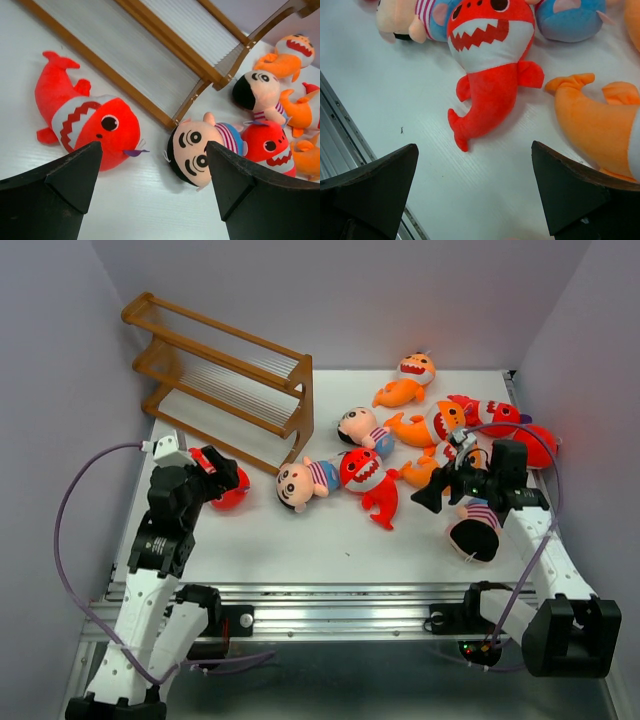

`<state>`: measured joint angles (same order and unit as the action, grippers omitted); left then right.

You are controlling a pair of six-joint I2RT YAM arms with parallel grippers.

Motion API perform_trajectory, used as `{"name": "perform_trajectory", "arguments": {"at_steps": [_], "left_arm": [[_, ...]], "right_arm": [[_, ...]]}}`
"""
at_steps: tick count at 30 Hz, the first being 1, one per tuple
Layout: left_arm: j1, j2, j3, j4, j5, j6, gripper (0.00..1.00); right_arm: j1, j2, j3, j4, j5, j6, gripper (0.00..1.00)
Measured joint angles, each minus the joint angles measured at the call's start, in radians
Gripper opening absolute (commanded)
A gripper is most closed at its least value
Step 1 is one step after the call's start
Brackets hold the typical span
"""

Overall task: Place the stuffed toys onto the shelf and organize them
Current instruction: Grab a stuffed toy with the left arm

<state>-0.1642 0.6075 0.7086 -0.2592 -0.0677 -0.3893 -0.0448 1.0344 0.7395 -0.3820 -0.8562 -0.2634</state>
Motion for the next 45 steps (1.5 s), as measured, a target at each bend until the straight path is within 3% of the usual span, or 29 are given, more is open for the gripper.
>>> {"name": "perform_trajectory", "arguments": {"at_steps": [8, 15, 19, 21, 23, 25, 26, 29, 30, 36, 40, 45], "left_arm": [[0.000, 0.216, 0.011, -0.089, -0.055, -0.132, 0.95], [0.016, 0.396, 0.006, -0.020, -0.072, -0.165, 0.95], [0.057, 0.531, 0.006, 0.030, -0.073, -0.185, 0.85], [0.080, 0.597, 0.006, 0.042, -0.071, -0.197, 0.74], [0.103, 0.662, 0.006, 0.060, -0.064, -0.216, 0.53], [0.117, 0.686, 0.006, 0.077, -0.053, -0.226, 0.38], [0.126, 0.696, 0.007, 0.093, -0.041, -0.233, 0.19], [0.144, 0.703, 0.007, 0.118, -0.014, -0.243, 0.01], [0.147, 0.702, 0.007, 0.122, -0.007, -0.244, 0.00], [0.154, 0.645, -0.019, 0.122, 0.051, -0.238, 0.00], [0.150, 0.463, -0.076, 0.090, 0.158, -0.219, 0.00], [0.105, 0.224, -0.114, 0.063, 0.306, -0.210, 0.00]], "right_arm": [[0.000, -0.053, -0.027, 0.000, -0.053, -0.047, 1.00], [0.000, -0.054, -0.028, 0.000, -0.072, -0.056, 1.00], [0.000, -0.068, -0.032, 0.000, -0.078, -0.059, 1.00], [0.000, -0.074, -0.035, 0.000, -0.081, -0.060, 1.00], [0.000, -0.078, -0.035, 0.000, -0.084, -0.060, 1.00], [0.000, -0.080, -0.035, 0.000, -0.084, -0.062, 1.00], [0.000, -0.081, -0.035, 0.000, -0.084, -0.063, 1.00], [0.000, -0.090, -0.035, 0.000, -0.084, -0.063, 1.00], [0.000, -0.094, -0.035, 0.000, -0.084, -0.063, 1.00], [0.000, -0.125, -0.036, -0.002, -0.098, -0.077, 1.00], [0.000, -0.130, -0.034, -0.031, -0.132, -0.111, 1.00], [0.000, -0.046, 0.077, -0.225, -0.188, -0.218, 1.00]]}}
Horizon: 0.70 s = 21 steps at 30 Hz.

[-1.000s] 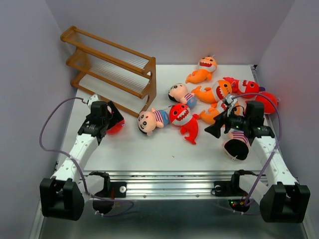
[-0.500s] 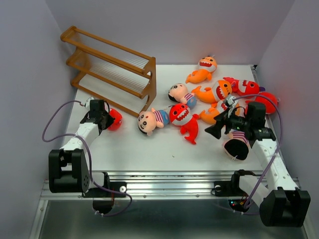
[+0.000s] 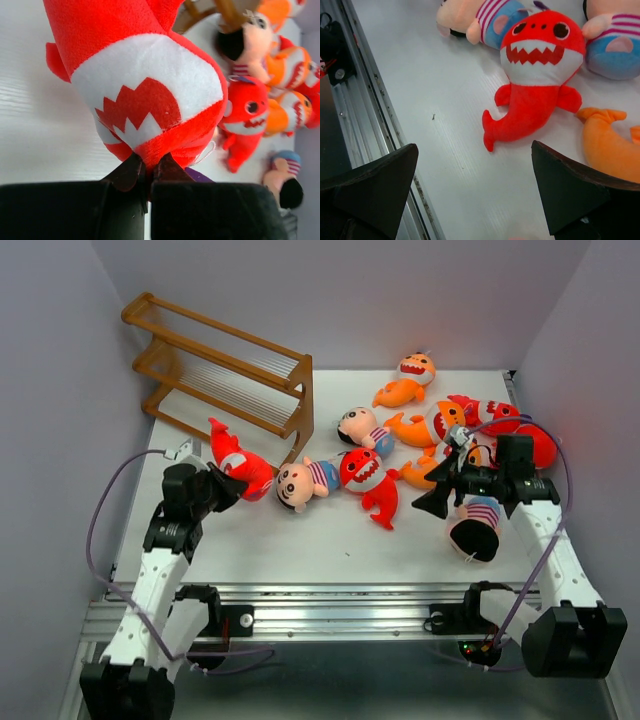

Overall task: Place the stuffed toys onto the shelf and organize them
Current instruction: Grab a stuffed toy with the left arm, then pass the stuffed toy from the left arm to the right

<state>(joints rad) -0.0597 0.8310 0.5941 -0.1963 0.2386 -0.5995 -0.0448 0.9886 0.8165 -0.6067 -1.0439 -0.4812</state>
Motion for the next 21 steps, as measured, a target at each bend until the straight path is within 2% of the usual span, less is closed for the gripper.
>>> {"name": "perform_trajectory", "arguments": {"at_steps": [6, 9, 12, 14, 18, 21], "left_arm": [[-0.050, -0.286, -0.030, -0.010, 0.193, -0.021, 0.00], [-0.088, -0.353, -0.029, 0.024, 0.278, -0.039, 0.00], [-0.172, -0.345, -0.029, 0.103, 0.349, -0.072, 0.00], [-0.266, -0.300, -0.027, 0.154, 0.369, -0.088, 0.00], [-0.594, -0.136, 0.037, 0.206, 0.286, -0.082, 0.00], [-0.798, 0.025, 0.151, 0.219, 0.185, -0.048, 0.00]], "right_arm": [[0.000, 0.115, 0.267, -0.285, -0.065, -0.213, 1.00], [0.000, 0.135, 0.344, -0.357, -0.077, -0.229, 1.00], [0.000, 0.140, 0.389, -0.377, -0.076, -0.159, 1.00], [0.000, 0.152, 0.425, -0.381, -0.075, -0.093, 1.00], [0.000, 0.211, 0.541, -0.412, -0.075, 0.000, 1.00], [0.000, 0.252, 0.623, -0.441, -0.077, 0.065, 1.00]]}}
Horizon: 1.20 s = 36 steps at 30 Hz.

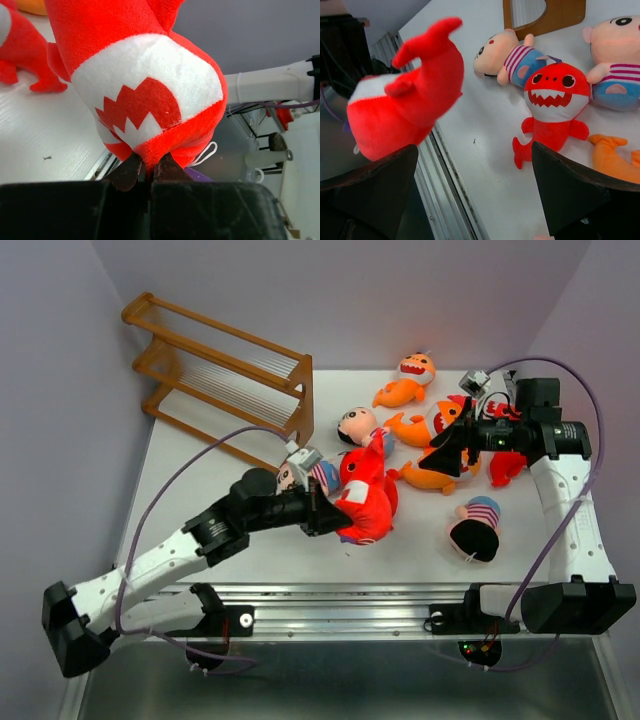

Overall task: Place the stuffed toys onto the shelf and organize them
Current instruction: Pass the stuffed toy from the left arm to the right

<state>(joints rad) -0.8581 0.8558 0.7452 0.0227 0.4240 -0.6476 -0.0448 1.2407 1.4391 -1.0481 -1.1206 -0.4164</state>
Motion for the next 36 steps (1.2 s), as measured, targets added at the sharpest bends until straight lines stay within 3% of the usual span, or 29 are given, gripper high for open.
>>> {"name": "perform_trajectory", "arguments": {"at_steps": [6, 12, 19, 25, 28, 29, 31, 33, 35, 36], "left_arm": [[-0.203, 0.288, 0.199, 0.005, -0.165, 0.111, 0.00], [-0.248, 0.423, 0.283, -0.024, -0.228, 0.188, 0.00], [-0.266, 0.455, 0.333, -0.039, -0.244, 0.236, 0.00], [-0.277, 0.459, 0.344, -0.037, -0.241, 0.242, 0.00], [-0.281, 0.472, 0.344, -0.027, -0.240, 0.241, 0.00], [-0.282, 0.475, 0.344, -0.026, -0.239, 0.241, 0.00], [-0.284, 0.477, 0.344, -0.016, -0.238, 0.238, 0.00], [-0.285, 0.477, 0.344, -0.007, -0.239, 0.234, 0.03], [-0.286, 0.476, 0.343, -0.003, -0.245, 0.230, 0.26], [-0.286, 0.473, 0.338, 0.005, -0.250, 0.225, 0.55]], "right_arm": [[0.000, 0.009, 0.053, -0.038, 0.014, 0.108, 1.00], [0.000, -0.015, 0.018, -0.044, 0.032, 0.146, 1.00], [0.000, -0.036, -0.120, -0.013, 0.010, 0.186, 0.97], [0.000, -0.036, -0.179, 0.090, -0.032, 0.248, 0.78], [0.000, -0.037, -0.204, 0.161, -0.052, 0.302, 0.49], [0.000, -0.037, -0.220, 0.196, -0.059, 0.323, 0.28], [0.000, -0.037, -0.253, 0.249, -0.078, 0.373, 0.02], [0.000, -0.037, -0.276, 0.286, -0.097, 0.409, 0.01], [0.000, -0.037, -0.292, 0.320, -0.116, 0.443, 0.01], [0.000, -0.037, -0.296, 0.331, -0.119, 0.456, 0.01]]}}
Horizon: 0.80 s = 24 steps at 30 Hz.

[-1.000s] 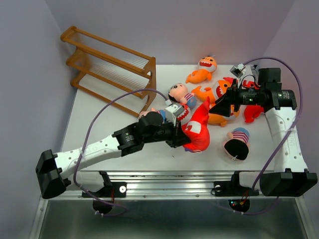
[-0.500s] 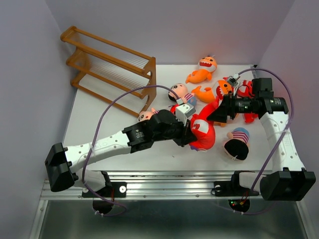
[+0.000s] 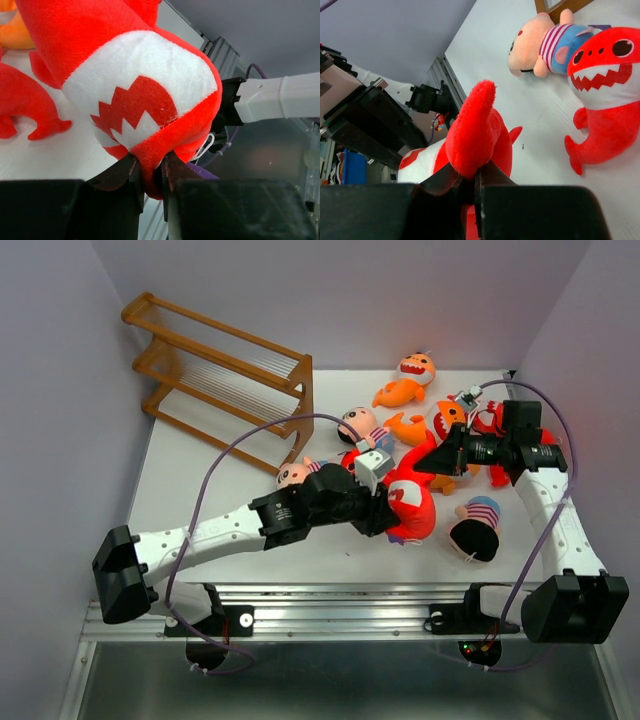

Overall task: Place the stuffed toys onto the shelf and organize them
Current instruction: Pass the stuffed toy from the left arm to the right, then pass the stuffed toy from the right arm to the left

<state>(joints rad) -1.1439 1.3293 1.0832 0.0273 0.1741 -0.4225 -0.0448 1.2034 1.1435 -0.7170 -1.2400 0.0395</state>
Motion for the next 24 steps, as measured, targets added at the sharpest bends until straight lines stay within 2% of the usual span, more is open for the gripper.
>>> {"name": "perform_trajectory", "arguments": {"at_steps": [1, 2, 3, 8, 13, 17, 18, 24], "left_arm": [[0.000, -0.006, -0.010, 0.010, -0.007, -0.006, 0.71], [0.000, -0.017, -0.022, 0.019, -0.011, -0.014, 0.83], [0.000, -0.037, -0.050, 0.043, -0.017, -0.020, 0.90], [0.000, -0.158, -0.190, 0.146, -0.057, -0.088, 0.94], [0.000, -0.317, -0.372, 0.253, -0.156, -0.196, 0.97], [0.000, -0.375, -0.443, 0.315, -0.233, -0.277, 0.98], [0.000, -0.377, -0.444, 0.325, -0.241, -0.285, 0.98], [0.000, -0.354, -0.423, 0.394, -0.277, -0.315, 0.99]], "right_arm": [[0.000, 0.000, -0.001, 0.013, -0.003, 0.010, 0.01], [0.000, -0.002, -0.001, 0.025, -0.004, 0.015, 0.01], [0.000, -0.006, -0.001, 0.039, -0.004, 0.022, 0.01], [0.001, -0.025, 0.026, 0.050, 0.021, 0.056, 0.01], [0.000, -0.032, 0.051, 0.160, 0.098, 0.177, 0.01], [0.000, -0.082, -0.037, 0.390, 0.171, 0.390, 0.01], [0.000, -0.111, -0.096, 0.490, 0.197, 0.471, 0.01], [0.000, -0.205, -0.276, 0.826, 0.306, 0.802, 0.01]]}}
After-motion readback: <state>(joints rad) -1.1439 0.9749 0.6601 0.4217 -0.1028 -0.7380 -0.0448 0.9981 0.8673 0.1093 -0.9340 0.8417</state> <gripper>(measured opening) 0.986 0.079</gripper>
